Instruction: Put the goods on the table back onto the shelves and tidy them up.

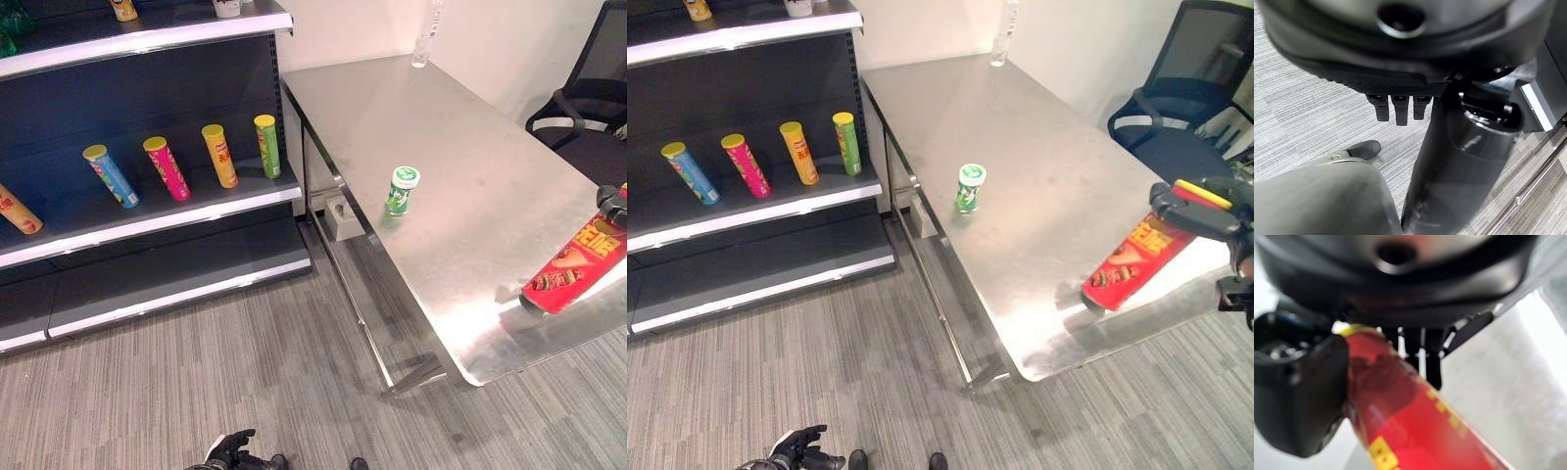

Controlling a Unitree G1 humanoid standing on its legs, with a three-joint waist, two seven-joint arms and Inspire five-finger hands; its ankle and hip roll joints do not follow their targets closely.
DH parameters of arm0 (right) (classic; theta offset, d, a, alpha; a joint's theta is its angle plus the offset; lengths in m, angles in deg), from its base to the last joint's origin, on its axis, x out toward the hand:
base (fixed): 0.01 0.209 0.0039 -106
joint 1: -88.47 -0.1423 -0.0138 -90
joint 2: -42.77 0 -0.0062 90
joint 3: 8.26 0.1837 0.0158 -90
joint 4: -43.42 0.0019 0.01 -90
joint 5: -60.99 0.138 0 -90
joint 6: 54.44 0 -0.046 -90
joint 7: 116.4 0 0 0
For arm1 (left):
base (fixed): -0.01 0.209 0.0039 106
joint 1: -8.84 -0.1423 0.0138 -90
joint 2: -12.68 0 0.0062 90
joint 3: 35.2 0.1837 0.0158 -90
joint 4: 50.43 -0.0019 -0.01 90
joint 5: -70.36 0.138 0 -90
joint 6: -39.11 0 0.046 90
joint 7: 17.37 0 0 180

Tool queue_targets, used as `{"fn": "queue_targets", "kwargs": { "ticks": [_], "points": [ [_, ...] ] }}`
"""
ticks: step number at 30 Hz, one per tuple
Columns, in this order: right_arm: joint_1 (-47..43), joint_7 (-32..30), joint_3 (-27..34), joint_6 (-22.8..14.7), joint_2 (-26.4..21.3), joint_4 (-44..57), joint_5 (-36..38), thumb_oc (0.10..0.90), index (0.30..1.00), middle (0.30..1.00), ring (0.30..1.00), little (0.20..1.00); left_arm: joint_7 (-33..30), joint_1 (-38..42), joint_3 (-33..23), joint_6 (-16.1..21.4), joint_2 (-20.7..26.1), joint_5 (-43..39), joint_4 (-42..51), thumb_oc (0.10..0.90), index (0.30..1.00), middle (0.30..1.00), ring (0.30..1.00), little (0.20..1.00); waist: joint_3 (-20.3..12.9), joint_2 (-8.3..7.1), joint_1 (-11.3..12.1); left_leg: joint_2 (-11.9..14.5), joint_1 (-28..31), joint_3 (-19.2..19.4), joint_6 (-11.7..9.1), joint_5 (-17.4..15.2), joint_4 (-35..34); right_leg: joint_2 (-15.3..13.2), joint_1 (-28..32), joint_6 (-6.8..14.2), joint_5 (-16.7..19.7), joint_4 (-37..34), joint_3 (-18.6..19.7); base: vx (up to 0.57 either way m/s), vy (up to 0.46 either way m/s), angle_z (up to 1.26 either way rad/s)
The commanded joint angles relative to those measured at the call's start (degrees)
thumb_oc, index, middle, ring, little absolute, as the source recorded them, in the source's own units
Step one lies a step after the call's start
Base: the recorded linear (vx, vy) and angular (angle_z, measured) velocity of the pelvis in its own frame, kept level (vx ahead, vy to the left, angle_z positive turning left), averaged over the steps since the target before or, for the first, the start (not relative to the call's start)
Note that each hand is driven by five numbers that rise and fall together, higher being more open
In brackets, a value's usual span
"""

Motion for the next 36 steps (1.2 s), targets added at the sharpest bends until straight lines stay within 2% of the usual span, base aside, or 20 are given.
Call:
{"fn": "queue_targets", "kwargs": {
  "ticks": [1, 5, 9, 12, 18, 19, 22, 24, 25, 29, 31, 35, 36],
  "points": [
    [-4.83, -4.38, 7.60, -8.00, -3.55, 8.50, 4.72, 0.400, 0.300, 0.300, 0.300, 0.300, 0.53, 2.20, 1.36, 2.08, 1.94, -0.64, -1.66, 0.800, 0.900, 0.900, 0.900, 0.900, -3.08, -4.46, 2.04, 0.09, 4.03, 3.10, -3.66, -5.97, 0.19, -1.26, 3.05, 5.85, -6.03, 1.65, -5.00, 0.01, -0.033, 0.02],
    [-6.76, -8.62, 12.62, -12.17, -1.12, 17.67, 4.96, 0.400, 0.300, 0.300, 0.300, 0.300, -0.21, 2.20, -0.66, 2.18, 2.48, -0.90, -0.77, 0.800, 0.900, 0.900, 0.900, 0.900, -3.47, -4.17, 3.00, 0.17, 3.88, 2.05, -3.60, -5.57, 0.19, -1.27, 2.94, 5.47, -6.46, 2.21, -5.49, -0.01, -0.056, 0.08],
    [-9.86, -10.22, 13.03, -13.75, -2.28, 20.82, 4.20, 0.400, 0.300, 0.300, 0.300, 0.300, -0.50, 1.70, -1.39, 2.37, 3.05, -1.02, -0.52, 0.800, 0.900, 0.900, 0.900, 0.900, -3.89, -4.34, 4.03, 0.25, 3.80, 0.92, -3.90, -5.34, 0.19, -1.23, 3.27, 5.17, -6.98, 2.51, -6.28, 0.00, -0.065, 0.28],
    [-15.17, -10.96, 9.87, -14.82, -4.02, 22.90, 3.22, 0.400, 0.300, 0.300, 0.300, 0.300, -0.55, 1.33, -1.49, 2.50, 3.77, -1.48, -0.36, 0.800, 0.900, 0.900, 0.900, 0.900, -3.96, -4.67, 5.48, 0.41, 3.51, -0.74, -4.32, -4.90, 0.19, -1.12, 3.59, 4.81, -7.45, 2.86, -7.42, -0.01, -0.093, 0.25],
    [-26.01, -12.29, 0.39, -15.67, -4.54, 24.62, 0.90, 0.400, 0.300, 0.300, 0.300, 0.300, -0.90, 1.93, -1.40, 2.66, 4.52, -1.96, -0.49, 0.800, 0.900, 0.900, 0.900, 0.900, -3.55, -5.14, 7.87, 0.48, 2.09, -4.39, -5.06, -3.88, 0.19, -0.81, 3.89, 4.09, -8.36, 3.45, -10.04, -0.02, -0.096, 0.43],
    [-29.55, -13.04, -3.24, -15.66, -4.07, 25.21, -0.49, 0.400, 0.300, 0.300, 0.300, 0.300, -1.15, 2.20, -1.19, 2.63, 4.68, -2.10, -0.66, 0.800, 0.900, 0.900, 0.900, 0.900, -3.30, -5.20, 8.50, 0.74, 1.89, -5.54, -5.36, -3.97, 0.19, -0.56, 4.20, 3.81, -9.19, 3.77, -10.66, -0.02, -0.144, 0.59],
    [-33.61, -14.87, -8.43, -14.94, -4.07, 26.01, -6.15, 0.400, 0.300, 0.300, 0.300, 0.300, -1.77, 2.54, -1.02, 2.43, 4.80, -1.98, -0.74, 0.800, 0.900, 0.900, 0.900, 0.900, -2.75, -5.34, 9.61, 1.18, 1.47, -7.17, -5.56, -3.47, 0.19, -0.09, 4.31, 3.23, -9.66, 4.36, -11.19, -0.01, -0.104, 0.36],
    [-34.67, -15.10, -9.71, -14.61, -3.75, 26.70, -7.70, 0.400, 0.300, 0.300, 0.300, 0.300, -1.97, 2.35, -1.11, 2.48, 4.80, -2.20, -0.41, 0.800, 0.900, 0.900, 0.900, 0.900, -2.50, -5.26, 10.09, 1.35, 1.29, -7.71, -5.54, -3.44, 0.40, 0.13, 4.24, 3.04, -9.88, 4.60, -11.25, -0.01, -0.076, 0.24],
    [-36.30, -15.71, -12.02, -14.28, -3.36, 27.78, -9.98, 0.400, 0.300, 0.300, 0.300, 0.300, -2.25, 2.01, -1.33, 2.48, 4.63, -2.64, 0.29, 0.800, 0.900, 0.900, 0.900, 0.900, -1.51, -5.19, 10.77, 1.37, 0.34, -8.66, -5.35, -3.74, 2.34, 0.09, 4.48, 2.77, -10.24, 5.02, -11.66, -0.03, -0.088, 0.36],
    [-36.32, -15.64, -13.81, -13.39, -3.46, 26.73, -11.56, 0.400, 0.300, 0.300, 0.300, 0.300, -2.12, 1.55, -1.28, 2.43, 3.51, -4.18, 1.39, 0.800, 0.900, 0.900, 0.900, 0.900, 0.27, -4.79, 11.48, 0.68, -3.52, -9.89, -5.63, -3.21, 5.63, -0.51, 5.18, 2.75, -11.00, 5.36, -14.75, -0.01, 0.006, 0.49],
    [-34.66, -16.39, -13.42, -13.46, -2.89, 26.72, -11.81, 0.400, 0.300, 0.300, 0.300, 0.300, -2.77, 1.62, -1.41, 2.27, 3.34, -4.62, 1.67, 0.800, 0.900, 0.900, 0.900, 0.900, 1.35, -4.79, 11.70, 1.13, -6.58, -7.56, -5.61, -2.21, 5.51, -1.37, 5.07, 2.53, -11.45, 6.12, -16.85, -0.02, 0.045, 1.01],
    [-31.27, -16.26, -11.50, -12.72, 0.73, 27.74, -13.51, 0.400, 0.300, 0.300, 0.300, 0.300, -2.43, 0.03, -1.90, 2.10, 2.98, -4.78, 1.32, 0.800, 0.900, 0.900, 0.900, 0.900, -1.26, -3.98, 11.45, 0.70, -5.20, -7.30, -5.57, -0.15, 1.23, -1.25, 4.93, 3.25, -11.30, 5.26, -17.88, 0.15, 0.131, 0.56],
    [-31.55, -16.62, -12.08, -12.78, 1.46, 27.32, -14.07, 0.400, 0.300, 0.300, 0.300, 0.300, -2.68, 0.03, -2.08, 2.28, 2.80, -5.01, 1.46, 0.800, 0.900, 0.900, 0.900, 0.900, -1.73, -4.19, 11.75, -0.11, -5.01, -6.20, -5.24, -0.37, 1.36, -2.73, 5.67, 3.95, -11.41, 5.11, -18.26, 0.17, 0.201, -0.06]
  ]
}}
